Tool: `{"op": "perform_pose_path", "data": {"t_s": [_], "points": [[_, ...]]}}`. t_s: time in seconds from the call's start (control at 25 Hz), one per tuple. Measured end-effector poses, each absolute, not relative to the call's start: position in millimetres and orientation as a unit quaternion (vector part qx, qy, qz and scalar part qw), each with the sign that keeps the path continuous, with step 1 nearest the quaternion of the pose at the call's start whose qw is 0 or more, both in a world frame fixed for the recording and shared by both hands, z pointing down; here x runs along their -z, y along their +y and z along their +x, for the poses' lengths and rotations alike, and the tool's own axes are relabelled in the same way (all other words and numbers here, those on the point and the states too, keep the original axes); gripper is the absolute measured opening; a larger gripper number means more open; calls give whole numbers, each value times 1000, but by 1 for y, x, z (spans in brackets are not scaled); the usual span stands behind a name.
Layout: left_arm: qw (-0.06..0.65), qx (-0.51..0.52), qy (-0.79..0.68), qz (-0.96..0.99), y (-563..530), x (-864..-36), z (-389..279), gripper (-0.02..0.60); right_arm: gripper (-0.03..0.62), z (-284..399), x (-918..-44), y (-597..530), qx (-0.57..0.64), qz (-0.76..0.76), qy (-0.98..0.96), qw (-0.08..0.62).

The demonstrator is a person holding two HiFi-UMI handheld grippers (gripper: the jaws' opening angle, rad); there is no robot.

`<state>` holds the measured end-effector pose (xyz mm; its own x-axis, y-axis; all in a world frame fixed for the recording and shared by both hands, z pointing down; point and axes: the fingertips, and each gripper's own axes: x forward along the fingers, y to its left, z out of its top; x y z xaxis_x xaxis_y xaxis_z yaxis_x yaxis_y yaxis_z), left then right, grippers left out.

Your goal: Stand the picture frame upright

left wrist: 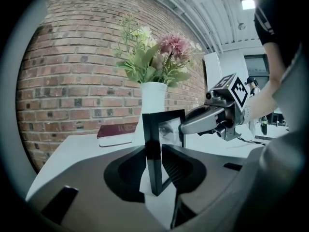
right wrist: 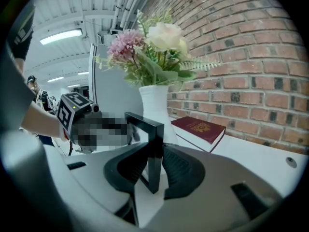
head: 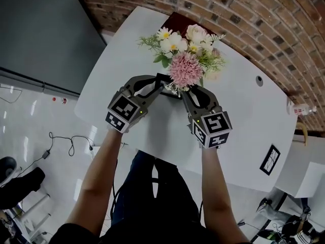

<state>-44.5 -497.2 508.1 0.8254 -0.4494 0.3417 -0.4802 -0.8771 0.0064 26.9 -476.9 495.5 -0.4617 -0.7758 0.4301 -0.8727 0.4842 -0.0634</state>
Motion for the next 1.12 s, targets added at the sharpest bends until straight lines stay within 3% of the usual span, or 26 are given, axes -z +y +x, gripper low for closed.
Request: {"op": "perform_pose_path", "data": {"t_s": [0.96,1.12], "points": [[83,-166,-288,939,-500,-516,-62,150,152,45,-492,-467,-145,549,-812,137],[99,-163,-302,934,-495,-518,-75,114,152,54,-493,-456,-150,569,-798,131]]}}
